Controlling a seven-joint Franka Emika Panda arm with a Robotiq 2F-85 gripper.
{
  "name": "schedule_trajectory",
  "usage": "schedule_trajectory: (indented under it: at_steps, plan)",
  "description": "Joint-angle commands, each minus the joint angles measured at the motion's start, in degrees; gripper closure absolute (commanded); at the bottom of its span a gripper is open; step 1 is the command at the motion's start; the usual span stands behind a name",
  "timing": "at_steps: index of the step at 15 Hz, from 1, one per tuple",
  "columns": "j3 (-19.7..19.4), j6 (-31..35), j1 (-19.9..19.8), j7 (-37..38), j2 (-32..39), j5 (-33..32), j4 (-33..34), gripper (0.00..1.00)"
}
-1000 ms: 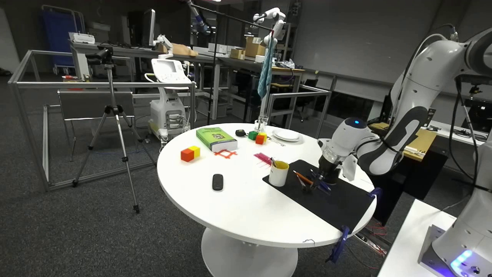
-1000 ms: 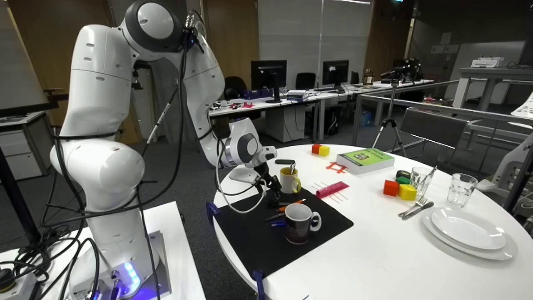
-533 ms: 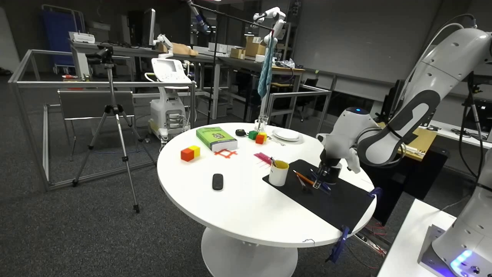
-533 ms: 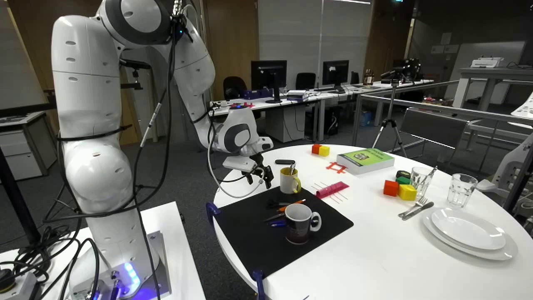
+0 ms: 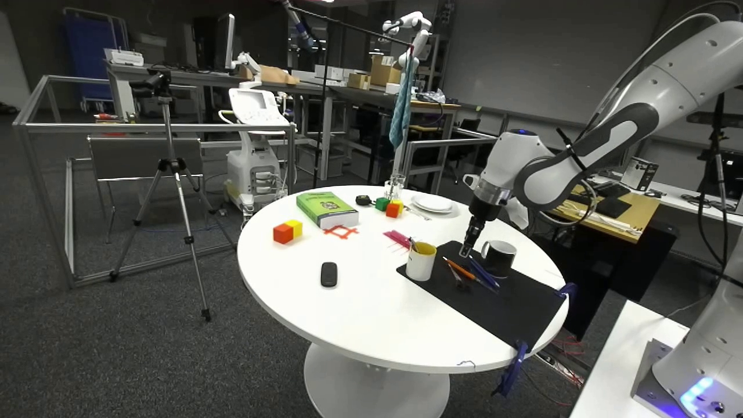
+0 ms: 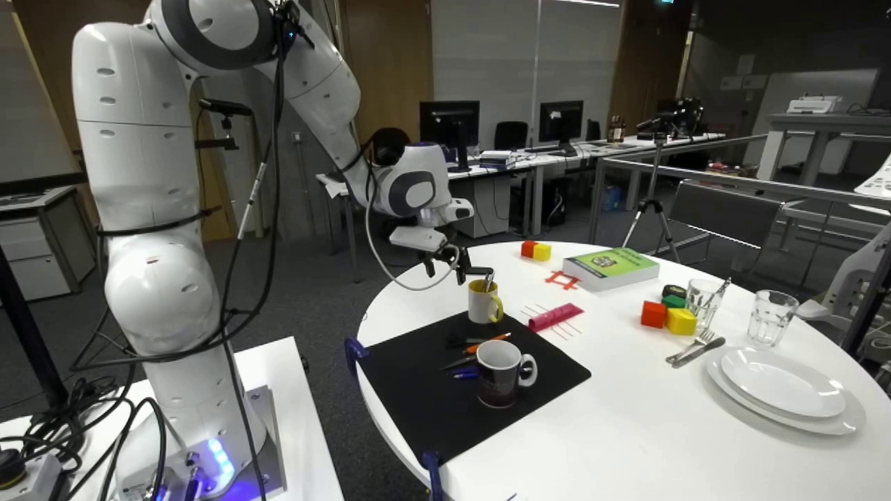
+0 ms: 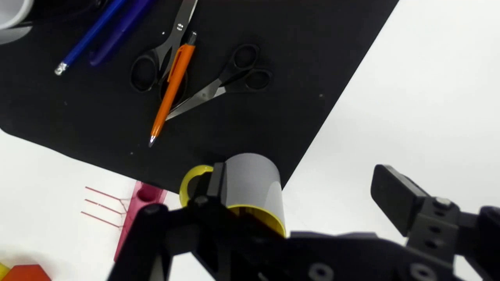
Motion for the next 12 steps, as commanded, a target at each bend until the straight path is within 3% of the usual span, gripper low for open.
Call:
schedule_trajectory:
  at_steps: [1, 4, 7, 8, 12]
  plan:
    - [0.8, -8.2, -1.6, -2.7, -0.9, 0.9, 5.7, 0.00]
    - [0.8, -14.0, -1.7, -4.7, 0.3, 0.6, 10.7, 0.00]
    - [2.0, -18.3, -2.0, -10.9, 1.5, 5.1, 14.7, 0.00]
    - [1.1, -15.2, -1.3, -6.1, 0.4, 1.9, 11.5, 0.00]
    - [1.3, -15.6, -1.3, -6.4, 1.1, 2.2, 12.1, 0.00]
